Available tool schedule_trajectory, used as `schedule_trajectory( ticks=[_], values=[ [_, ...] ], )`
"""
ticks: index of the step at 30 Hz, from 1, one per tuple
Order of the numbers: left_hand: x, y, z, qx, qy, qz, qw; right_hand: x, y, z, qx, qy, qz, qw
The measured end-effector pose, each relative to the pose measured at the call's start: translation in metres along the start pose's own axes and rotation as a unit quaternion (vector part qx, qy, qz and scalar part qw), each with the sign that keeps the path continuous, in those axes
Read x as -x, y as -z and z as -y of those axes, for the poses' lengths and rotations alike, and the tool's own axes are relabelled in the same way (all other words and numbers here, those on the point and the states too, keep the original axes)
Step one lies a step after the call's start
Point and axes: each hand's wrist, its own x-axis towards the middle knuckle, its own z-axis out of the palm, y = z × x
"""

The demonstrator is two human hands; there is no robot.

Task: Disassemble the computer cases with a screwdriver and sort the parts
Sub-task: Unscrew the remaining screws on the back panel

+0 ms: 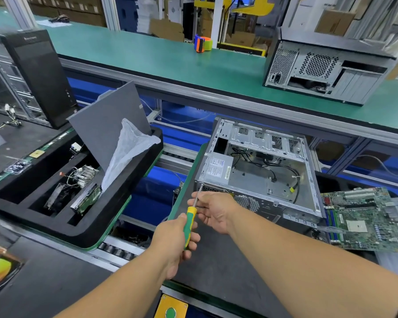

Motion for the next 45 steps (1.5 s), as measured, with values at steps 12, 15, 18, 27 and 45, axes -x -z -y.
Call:
schedule_trajectory(
  ticks=[12, 15, 18, 27, 45],
  values=[
    [-0.007, 0.0, -0.001, -0.012, -0.051, -0.029, 0.998, -0.005, -0.001, -0.004, -0.055, -0.028, 0.035, 0.997],
    [-0.005, -0.001, -0.002, -0.014, -0.016, -0.024, 0.999, -0.007, -0.003, -0.003, -0.022, -0.017, 0.006, 1.0],
    [-0.003, 0.0, -0.002, -0.003, -0.003, -0.018, 1.0, -0.011, -0.008, -0.003, 0.002, -0.002, -0.036, 0.999],
    [0.001, 0.002, -0.001, -0.012, -0.026, -0.002, 1.0, -0.012, -0.013, -0.009, -0.029, -0.006, -0.032, 0.999],
    [-0.003, 0.004, -0.004, -0.025, -0.038, -0.015, 0.999, -0.016, -0.02, -0.013, -0.095, -0.007, -0.075, 0.993]
  ],
)
